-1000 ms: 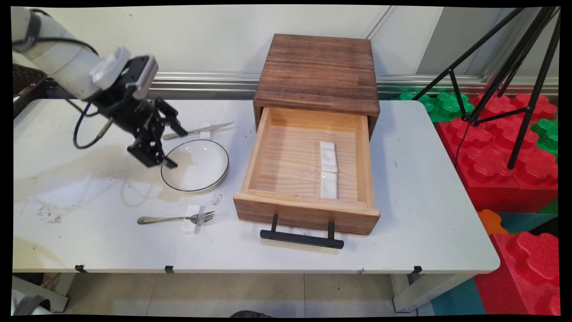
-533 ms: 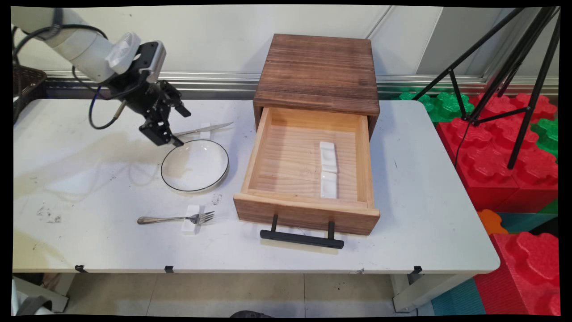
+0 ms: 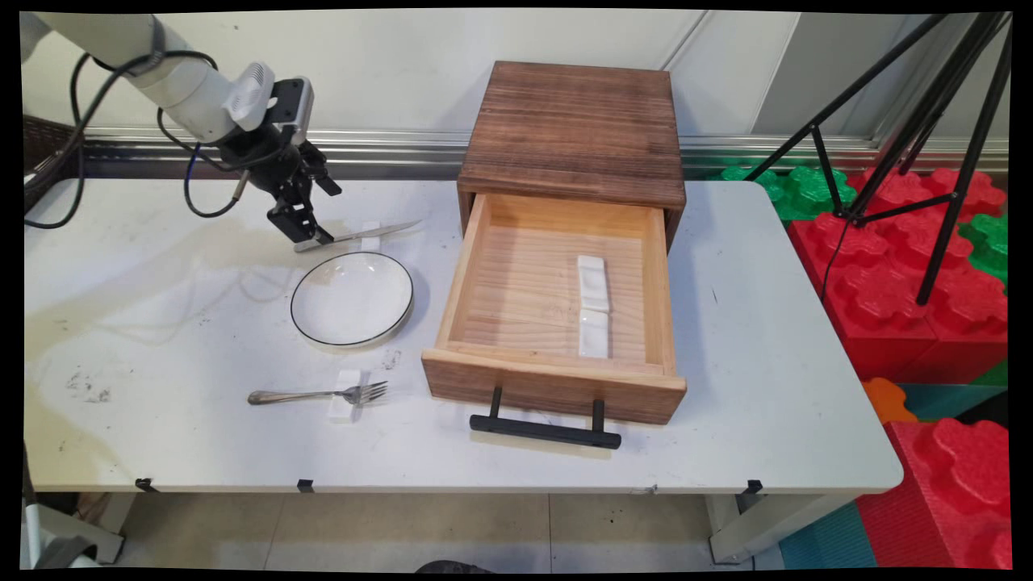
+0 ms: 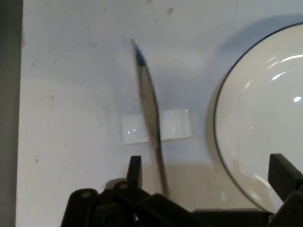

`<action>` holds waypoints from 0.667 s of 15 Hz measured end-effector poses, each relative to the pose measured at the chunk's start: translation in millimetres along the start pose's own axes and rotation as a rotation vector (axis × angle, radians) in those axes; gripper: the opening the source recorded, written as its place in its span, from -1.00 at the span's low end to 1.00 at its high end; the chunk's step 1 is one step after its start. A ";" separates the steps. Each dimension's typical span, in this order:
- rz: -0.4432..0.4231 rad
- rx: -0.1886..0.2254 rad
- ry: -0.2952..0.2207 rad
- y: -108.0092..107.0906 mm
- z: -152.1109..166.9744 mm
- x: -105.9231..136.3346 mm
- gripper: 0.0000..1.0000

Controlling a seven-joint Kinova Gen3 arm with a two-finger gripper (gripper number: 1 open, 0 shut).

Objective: Pick up the knife from the left of the white plate

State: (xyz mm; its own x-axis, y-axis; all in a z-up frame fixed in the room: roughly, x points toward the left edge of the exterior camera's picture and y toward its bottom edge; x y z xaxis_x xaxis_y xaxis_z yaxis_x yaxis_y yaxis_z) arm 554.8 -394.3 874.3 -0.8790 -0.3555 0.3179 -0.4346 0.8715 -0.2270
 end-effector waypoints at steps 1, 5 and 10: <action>-0.005 0.002 -0.005 -3.3 3.7 -1.7 1.00; -0.037 0.005 -0.031 -16.5 24.2 -9.3 1.00; -0.094 0.000 -0.054 -31.6 57.5 -16.0 1.00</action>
State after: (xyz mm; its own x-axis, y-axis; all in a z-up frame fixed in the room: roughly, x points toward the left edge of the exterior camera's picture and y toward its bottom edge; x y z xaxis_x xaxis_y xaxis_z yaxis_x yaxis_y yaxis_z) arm 571.3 -435.6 823.4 -0.8436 -0.4532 0.2881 -0.5156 0.8334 -0.1989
